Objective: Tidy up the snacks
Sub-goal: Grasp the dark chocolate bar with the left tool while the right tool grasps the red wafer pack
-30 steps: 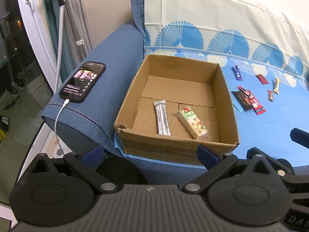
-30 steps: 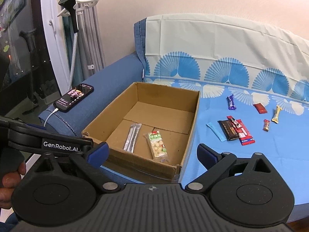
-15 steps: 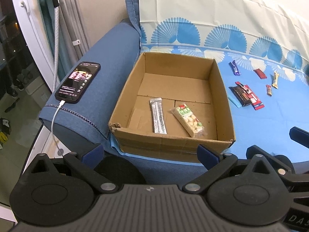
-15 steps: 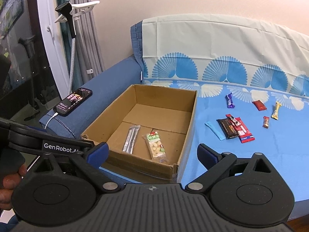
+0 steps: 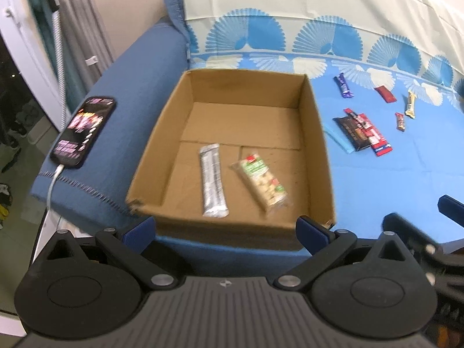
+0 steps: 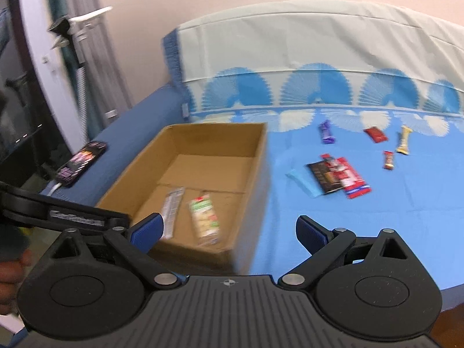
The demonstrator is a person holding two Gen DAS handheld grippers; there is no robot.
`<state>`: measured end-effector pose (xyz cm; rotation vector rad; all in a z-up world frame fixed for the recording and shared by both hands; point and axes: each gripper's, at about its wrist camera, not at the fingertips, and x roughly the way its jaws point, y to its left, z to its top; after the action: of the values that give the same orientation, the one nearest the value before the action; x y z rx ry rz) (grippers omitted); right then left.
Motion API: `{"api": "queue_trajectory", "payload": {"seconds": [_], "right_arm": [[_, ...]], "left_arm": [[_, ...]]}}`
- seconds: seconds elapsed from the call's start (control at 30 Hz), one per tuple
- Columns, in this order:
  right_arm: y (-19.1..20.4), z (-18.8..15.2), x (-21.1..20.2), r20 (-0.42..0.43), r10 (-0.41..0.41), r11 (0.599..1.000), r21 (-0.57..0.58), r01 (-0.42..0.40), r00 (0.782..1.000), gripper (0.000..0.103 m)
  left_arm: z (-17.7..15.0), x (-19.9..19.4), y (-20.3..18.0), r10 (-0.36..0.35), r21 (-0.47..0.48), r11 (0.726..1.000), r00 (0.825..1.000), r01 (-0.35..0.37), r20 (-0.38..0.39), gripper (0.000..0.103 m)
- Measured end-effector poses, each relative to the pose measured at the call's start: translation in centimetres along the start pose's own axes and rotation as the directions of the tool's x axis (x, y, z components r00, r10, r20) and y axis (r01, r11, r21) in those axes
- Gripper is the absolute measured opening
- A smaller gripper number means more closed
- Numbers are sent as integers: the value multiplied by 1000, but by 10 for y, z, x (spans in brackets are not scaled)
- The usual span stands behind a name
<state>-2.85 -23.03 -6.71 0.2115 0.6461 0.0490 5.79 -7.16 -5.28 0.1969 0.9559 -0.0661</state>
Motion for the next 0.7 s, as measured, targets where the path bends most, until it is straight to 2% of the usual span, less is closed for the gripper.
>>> {"api": "queue_trajectory", "payload": {"seconds": [0.17, 0.33, 0.43, 0.53, 0.7], "right_arm": [[-64, 14, 22, 21, -127, 990, 57, 126, 992, 98], [-144, 24, 63, 1, -254, 964, 83, 253, 967, 98], [-189, 22, 96, -38, -284, 955, 82, 286, 958, 98], [-228, 17, 134, -80, -293, 952, 71, 299, 953, 98], [-272, 12, 211, -156, -238, 967, 49, 248, 959, 98]], "left_arm": [[45, 20, -45, -67, 33, 997, 998, 68, -18, 103], [103, 65, -116, -148, 72, 986, 986, 153, -74, 103], [136, 110, -170, -165, 103, 979, 980, 177, -110, 103], [162, 171, -218, -158, 109, 978, 972, 178, -173, 103], [183, 263, -261, -133, 67, 985, 948, 159, -288, 103]]}}
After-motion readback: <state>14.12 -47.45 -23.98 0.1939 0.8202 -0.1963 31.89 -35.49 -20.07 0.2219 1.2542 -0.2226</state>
